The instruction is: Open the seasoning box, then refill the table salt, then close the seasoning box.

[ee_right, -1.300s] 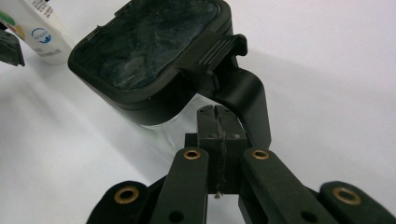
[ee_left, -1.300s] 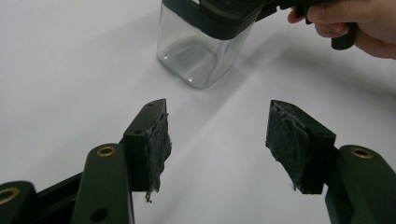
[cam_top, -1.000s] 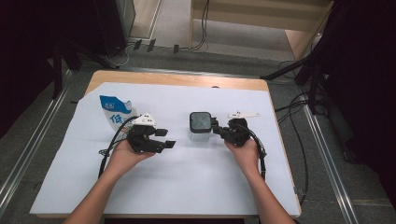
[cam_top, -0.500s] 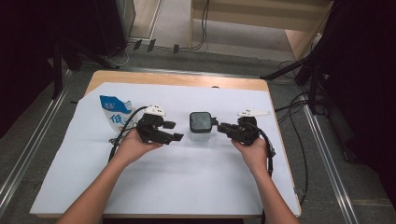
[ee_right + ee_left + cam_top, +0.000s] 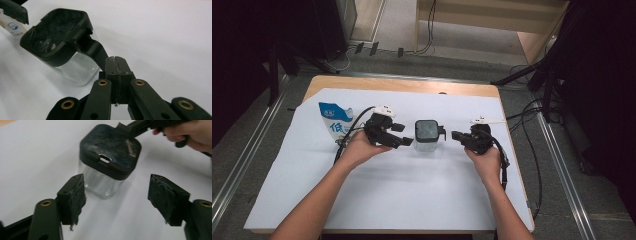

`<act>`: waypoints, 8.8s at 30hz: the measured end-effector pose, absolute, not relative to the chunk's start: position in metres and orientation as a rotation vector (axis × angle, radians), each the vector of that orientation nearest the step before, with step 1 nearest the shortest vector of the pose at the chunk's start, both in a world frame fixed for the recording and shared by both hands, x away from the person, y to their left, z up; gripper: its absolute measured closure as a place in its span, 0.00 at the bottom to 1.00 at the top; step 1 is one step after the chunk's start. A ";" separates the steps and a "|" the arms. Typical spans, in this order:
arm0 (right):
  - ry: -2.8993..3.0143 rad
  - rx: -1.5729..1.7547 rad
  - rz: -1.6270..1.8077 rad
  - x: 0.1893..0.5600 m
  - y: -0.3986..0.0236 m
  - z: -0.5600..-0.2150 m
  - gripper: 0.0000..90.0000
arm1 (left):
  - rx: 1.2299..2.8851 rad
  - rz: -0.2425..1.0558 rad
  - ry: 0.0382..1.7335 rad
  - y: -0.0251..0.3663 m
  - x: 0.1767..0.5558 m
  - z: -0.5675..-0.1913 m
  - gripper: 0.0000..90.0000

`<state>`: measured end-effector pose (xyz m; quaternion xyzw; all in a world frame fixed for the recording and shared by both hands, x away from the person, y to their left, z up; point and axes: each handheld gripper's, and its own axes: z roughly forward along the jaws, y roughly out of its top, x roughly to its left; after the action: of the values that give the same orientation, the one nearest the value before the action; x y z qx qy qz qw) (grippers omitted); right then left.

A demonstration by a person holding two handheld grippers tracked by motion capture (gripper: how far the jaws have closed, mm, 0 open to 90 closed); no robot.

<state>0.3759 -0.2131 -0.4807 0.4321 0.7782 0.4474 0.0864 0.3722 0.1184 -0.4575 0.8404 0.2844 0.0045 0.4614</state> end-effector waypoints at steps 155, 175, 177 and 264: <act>2.257 1.369 1.387 0.374 -0.193 -0.496 1.00 | 2.225 -0.030 0.583 0.015 0.415 -0.423 1.00; 2.259 1.313 1.382 0.361 -0.203 -0.488 0.88 | 2.152 -0.021 0.617 0.041 0.406 -0.413 0.62; 2.269 1.289 1.382 0.355 -0.203 -0.486 0.84 | 2.134 -0.038 0.621 0.047 0.403 -0.413 0.54; 2.516 0.992 1.373 0.321 -0.136 -0.491 0.61 | 1.917 0.195 1.090 0.285 0.295 -0.435 0.50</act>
<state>0.3208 -0.1362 -0.4905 0.3265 0.8284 0.4520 0.0541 0.2946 0.2846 -0.4354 0.7746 0.4401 0.0787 0.4474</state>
